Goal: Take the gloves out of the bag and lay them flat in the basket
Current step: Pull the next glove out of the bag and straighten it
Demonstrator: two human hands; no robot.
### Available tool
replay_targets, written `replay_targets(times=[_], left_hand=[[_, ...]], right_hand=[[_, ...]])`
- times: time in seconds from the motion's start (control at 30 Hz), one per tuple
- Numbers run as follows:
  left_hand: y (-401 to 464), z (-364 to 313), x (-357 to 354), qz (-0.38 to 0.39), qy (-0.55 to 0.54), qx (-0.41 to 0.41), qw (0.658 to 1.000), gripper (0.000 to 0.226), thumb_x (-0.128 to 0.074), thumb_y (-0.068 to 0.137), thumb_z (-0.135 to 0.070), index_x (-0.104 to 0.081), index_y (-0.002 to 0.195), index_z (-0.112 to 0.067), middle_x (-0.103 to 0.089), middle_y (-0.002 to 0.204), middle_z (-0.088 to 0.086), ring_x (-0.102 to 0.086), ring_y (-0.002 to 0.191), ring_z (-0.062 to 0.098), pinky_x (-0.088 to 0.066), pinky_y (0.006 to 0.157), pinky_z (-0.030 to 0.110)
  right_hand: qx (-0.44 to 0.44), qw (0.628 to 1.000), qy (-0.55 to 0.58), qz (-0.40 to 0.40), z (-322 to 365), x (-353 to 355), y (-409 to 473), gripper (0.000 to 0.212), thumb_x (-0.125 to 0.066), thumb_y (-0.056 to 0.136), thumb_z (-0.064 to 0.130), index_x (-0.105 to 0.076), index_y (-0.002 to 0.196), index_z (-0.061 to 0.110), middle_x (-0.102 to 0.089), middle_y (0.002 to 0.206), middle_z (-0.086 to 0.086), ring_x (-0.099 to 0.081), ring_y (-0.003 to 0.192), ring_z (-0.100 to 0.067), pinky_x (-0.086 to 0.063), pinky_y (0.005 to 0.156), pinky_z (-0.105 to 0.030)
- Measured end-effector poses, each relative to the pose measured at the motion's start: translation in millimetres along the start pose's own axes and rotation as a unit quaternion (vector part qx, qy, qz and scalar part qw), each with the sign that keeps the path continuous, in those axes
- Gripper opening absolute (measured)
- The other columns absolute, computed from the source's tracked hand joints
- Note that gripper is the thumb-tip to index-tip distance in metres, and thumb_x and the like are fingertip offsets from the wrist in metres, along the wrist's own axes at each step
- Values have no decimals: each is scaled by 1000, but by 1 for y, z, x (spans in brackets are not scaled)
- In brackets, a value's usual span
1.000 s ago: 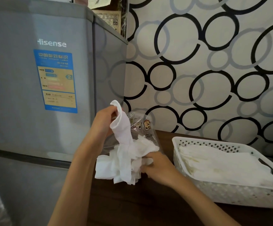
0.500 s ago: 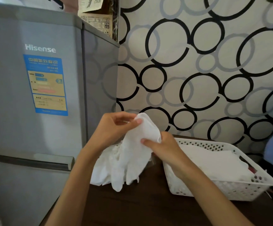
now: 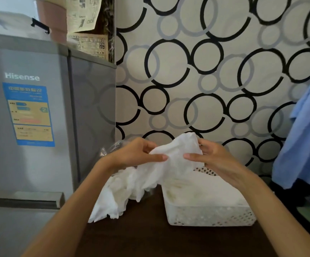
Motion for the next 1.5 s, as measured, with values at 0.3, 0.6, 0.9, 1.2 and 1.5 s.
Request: replay_targets(times=[0.3,0.6,0.9,1.2,1.5], left_hand=[[25,-22,-27,10,-18,-32,999,16,-66,89,-22,-70,98,-10,-74,98,3,-71,90,16,-57,80,24],[30,-4,-28,-155,-100,-7,983,33,-42,101,-32,-59,100,-5,-59,88,7,-56,76,16,-47,72,22],[-6,-33,13,-469,-19,-86,879,21,-40,100,-36,-56,98,-23,-60,80,-10,-55,70,7,-45,63,30],[97,24,-65,-113,243,1,963,18,-56,93,-43,-63,89,-26,-62,85,-8,-60,80,13,-45,65,28],[132,19,-93,-164,413,-27,896,38,-62,87,-48,-57,117,-25,-61,118,-6,-54,111,16,-39,80,28]], right_hand=[[24,975,-71,-211,16,67,-8,33,-57,90,41,-68,91,10,-63,83,-15,-57,75,-25,-49,71,-34],[92,952,-91,-279,10,85,-15,31,-51,96,27,-65,92,-1,-63,84,-24,-51,69,-20,-40,63,-29],[144,953,7,-268,15,48,-7,29,-50,97,24,-64,80,5,-53,61,-7,-42,51,-6,-34,47,-14],[-101,957,-107,-251,-108,98,3,33,-53,95,29,-71,92,2,-54,68,-8,-46,60,-16,-38,39,-19],[-88,900,-324,-278,-122,132,6,19,-57,92,27,-70,103,20,-67,93,-7,-57,79,-22,-45,66,-29]])
Point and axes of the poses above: each hand's wrist, its own y-axis towards the middle knuckle, its own x-axis out of the back of the hand, z = x × y, the point moved 7 cm from there along y, towards the middle knuckle
